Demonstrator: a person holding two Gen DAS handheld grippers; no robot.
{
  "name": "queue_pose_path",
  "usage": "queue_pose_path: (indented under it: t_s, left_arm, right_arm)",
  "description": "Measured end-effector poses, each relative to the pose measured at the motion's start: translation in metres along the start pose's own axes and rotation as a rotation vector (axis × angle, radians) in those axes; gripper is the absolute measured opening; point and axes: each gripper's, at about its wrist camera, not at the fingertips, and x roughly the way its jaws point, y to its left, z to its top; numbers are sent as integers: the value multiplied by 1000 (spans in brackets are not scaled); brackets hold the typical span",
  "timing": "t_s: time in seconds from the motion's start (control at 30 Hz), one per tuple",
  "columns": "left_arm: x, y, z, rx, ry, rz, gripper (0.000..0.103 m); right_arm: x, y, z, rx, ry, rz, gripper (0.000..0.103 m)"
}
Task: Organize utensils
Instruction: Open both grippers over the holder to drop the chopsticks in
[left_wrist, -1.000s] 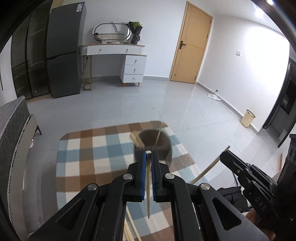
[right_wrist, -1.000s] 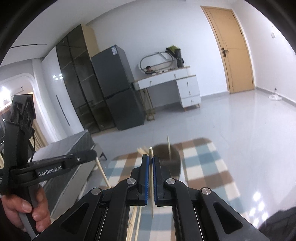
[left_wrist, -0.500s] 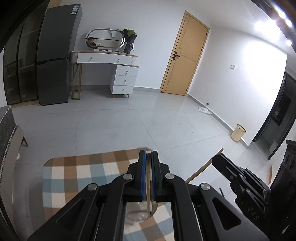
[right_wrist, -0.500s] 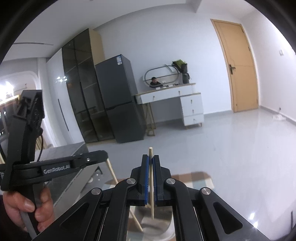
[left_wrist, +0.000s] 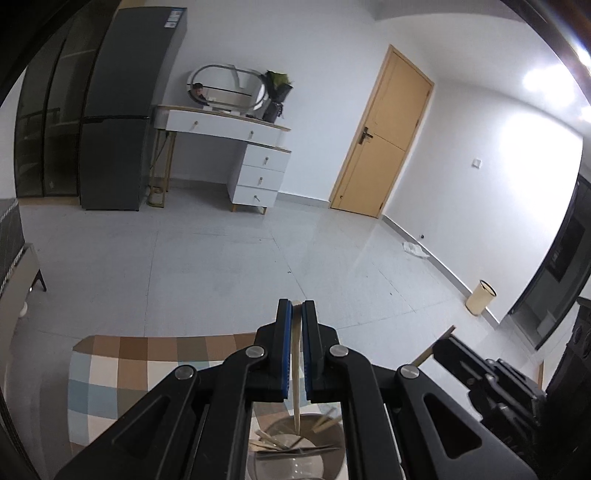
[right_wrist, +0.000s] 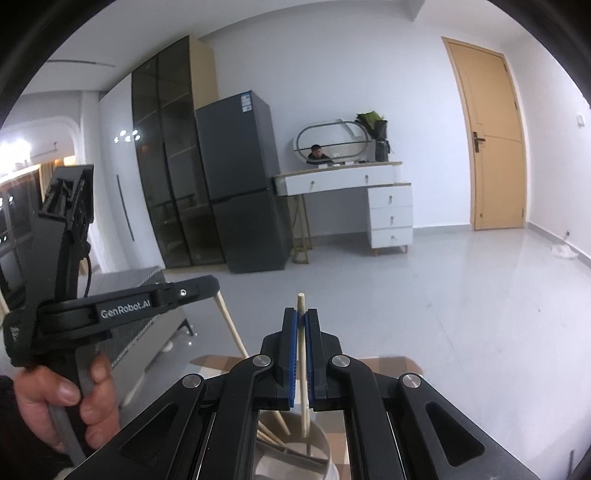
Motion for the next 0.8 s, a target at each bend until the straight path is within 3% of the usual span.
queue_pose_path:
  t_s: [0.17,0.53,0.7,0.8]
  left_arm:
    - [6,14,-14,-55,25,5,1]
    - [7,13,-13,-59,64,-11,1]
    - [13,8,-14,-40,129,-23,1]
    - [18,3,-17,-18,202,9,7]
  right_arm:
    - [14,4,-13,-51,15,56,3]
    - [36,18,-32,-154,109,65,3]
    - [38,16,-38,-126,156,74,6]
    - [37,11,-42,-91,177,68,7]
